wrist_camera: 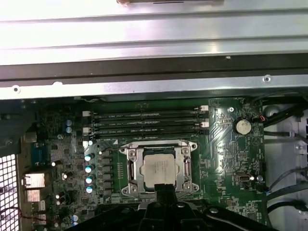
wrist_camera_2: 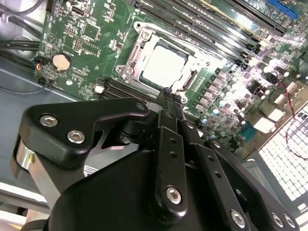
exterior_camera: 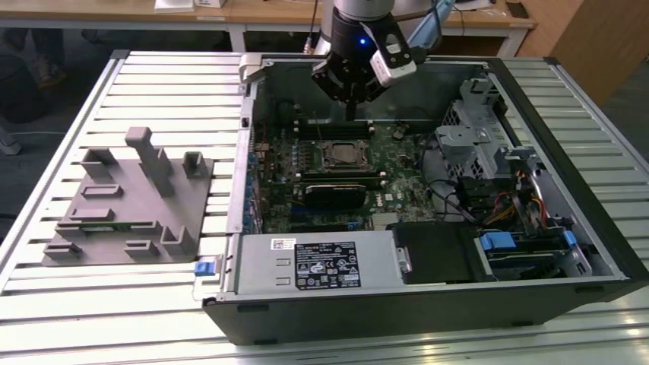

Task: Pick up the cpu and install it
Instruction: 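Install the first cpu locking lever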

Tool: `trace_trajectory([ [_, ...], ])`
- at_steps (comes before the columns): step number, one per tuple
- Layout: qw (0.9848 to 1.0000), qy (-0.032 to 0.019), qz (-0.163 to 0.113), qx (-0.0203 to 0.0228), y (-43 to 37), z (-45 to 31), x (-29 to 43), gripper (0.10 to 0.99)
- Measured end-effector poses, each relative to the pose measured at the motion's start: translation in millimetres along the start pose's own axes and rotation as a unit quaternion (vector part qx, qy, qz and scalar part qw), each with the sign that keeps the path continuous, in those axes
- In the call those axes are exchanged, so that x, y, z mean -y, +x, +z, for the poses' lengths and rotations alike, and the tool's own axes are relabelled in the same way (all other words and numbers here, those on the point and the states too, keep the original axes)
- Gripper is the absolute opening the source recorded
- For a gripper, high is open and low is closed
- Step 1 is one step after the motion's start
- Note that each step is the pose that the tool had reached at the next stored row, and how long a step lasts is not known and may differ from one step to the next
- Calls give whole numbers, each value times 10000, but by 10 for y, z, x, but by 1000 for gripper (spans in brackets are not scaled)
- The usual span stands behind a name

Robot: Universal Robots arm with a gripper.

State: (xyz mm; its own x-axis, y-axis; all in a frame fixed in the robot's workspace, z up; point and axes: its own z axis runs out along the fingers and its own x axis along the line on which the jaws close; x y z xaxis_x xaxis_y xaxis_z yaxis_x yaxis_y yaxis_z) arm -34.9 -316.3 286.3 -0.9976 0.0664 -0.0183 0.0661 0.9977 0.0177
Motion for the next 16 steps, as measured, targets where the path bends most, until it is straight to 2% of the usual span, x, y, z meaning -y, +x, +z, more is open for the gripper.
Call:
trace_trajectory([
  [5, 9999, -3, -164, -3, 21, 3, 2, 106],
  [12, 9998, -3, -194, -3, 58, 5, 6, 106],
  [16, 9998, -3, -197, -4, 114, 7, 10, 106],
])
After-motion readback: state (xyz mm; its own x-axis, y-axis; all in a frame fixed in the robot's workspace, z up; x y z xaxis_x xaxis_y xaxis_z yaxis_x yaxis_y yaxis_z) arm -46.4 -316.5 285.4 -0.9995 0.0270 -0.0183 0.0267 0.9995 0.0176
